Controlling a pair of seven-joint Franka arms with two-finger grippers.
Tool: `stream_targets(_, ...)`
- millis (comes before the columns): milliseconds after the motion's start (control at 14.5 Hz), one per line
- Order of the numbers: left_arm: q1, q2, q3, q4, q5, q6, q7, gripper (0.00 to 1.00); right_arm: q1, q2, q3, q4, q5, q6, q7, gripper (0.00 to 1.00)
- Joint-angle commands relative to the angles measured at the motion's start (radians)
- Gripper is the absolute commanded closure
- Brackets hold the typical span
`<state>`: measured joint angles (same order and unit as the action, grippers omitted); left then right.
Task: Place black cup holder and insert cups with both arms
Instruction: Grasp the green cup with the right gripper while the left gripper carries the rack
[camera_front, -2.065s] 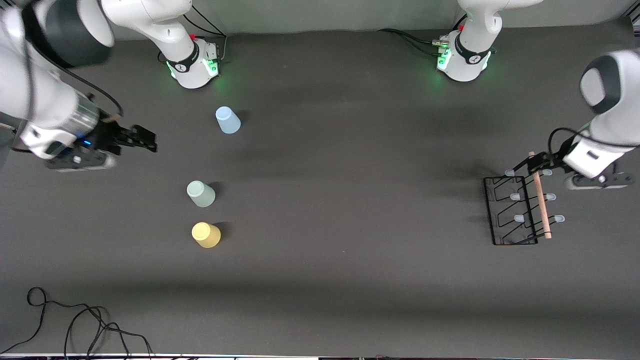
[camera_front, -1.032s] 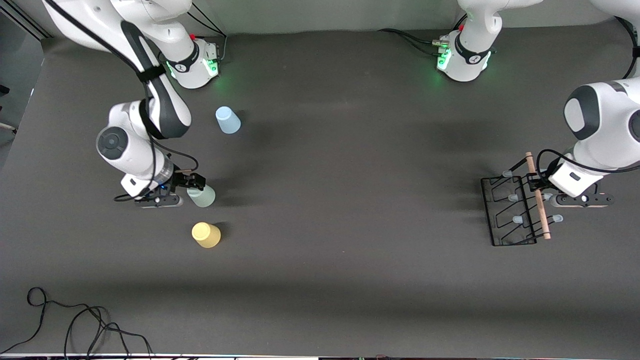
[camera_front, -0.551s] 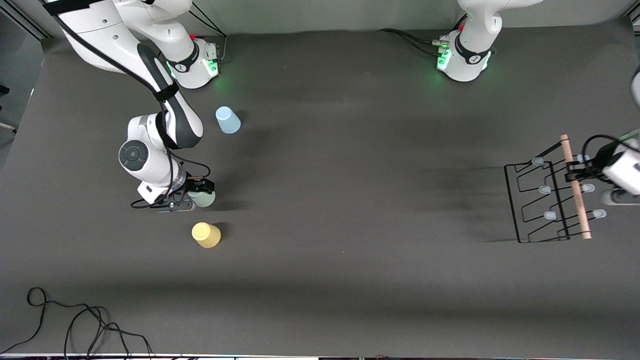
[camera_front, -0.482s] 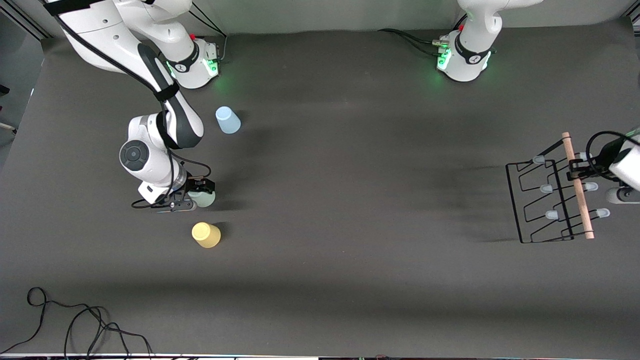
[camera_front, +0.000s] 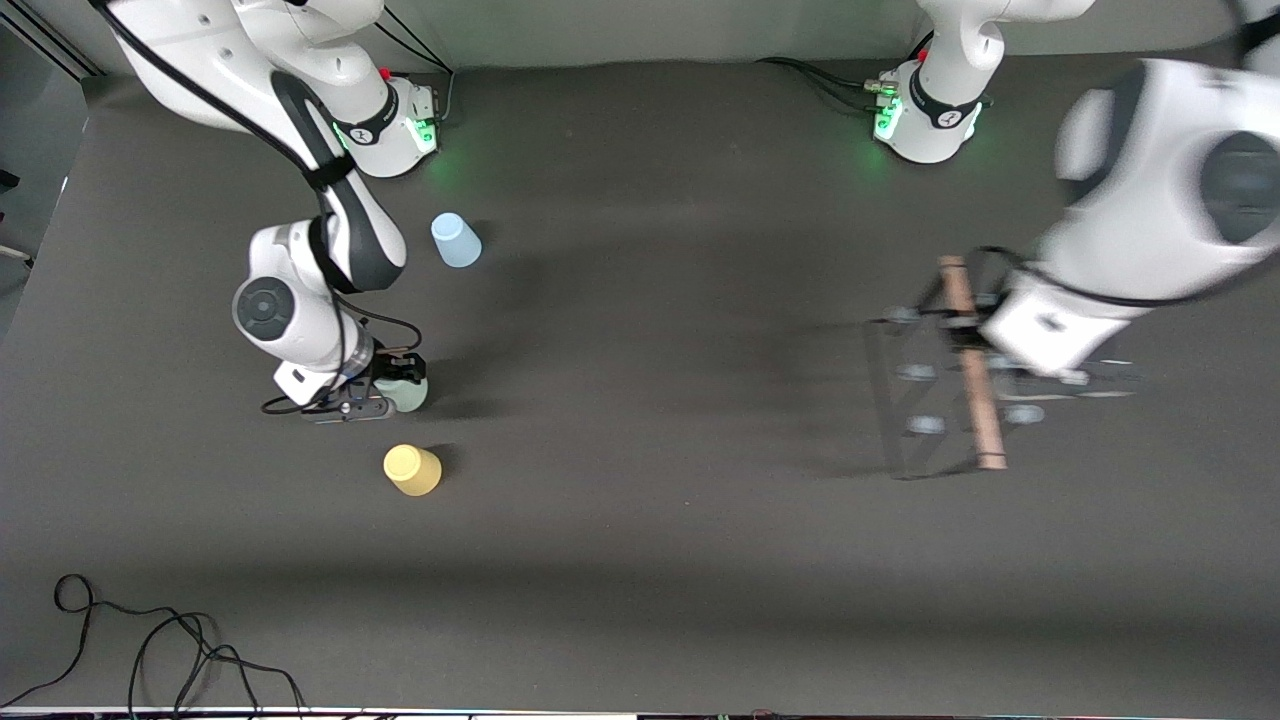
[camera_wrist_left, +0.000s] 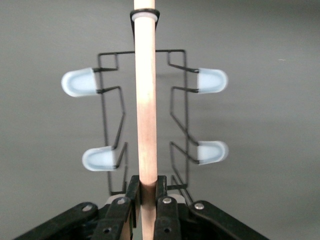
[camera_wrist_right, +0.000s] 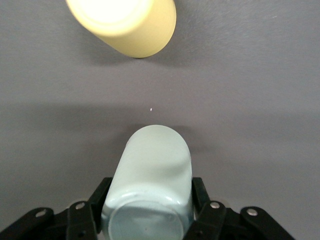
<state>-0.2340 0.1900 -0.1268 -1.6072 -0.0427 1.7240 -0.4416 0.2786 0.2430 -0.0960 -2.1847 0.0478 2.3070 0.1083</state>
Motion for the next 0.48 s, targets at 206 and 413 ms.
stream_targets(206,-0.330,0.261,0.001,0.297,0.009,0.044,-0.357,1.00,0.002,-0.206,-0.021,0.306,0.020,-0.525,0.022,1.00)
stream_targets(413,-0.479,0.327,0.003,0.303,0.029,0.179,-0.410,1.00,0.004,-0.214,-0.065,0.471,0.014,-0.673,0.019,1.00)
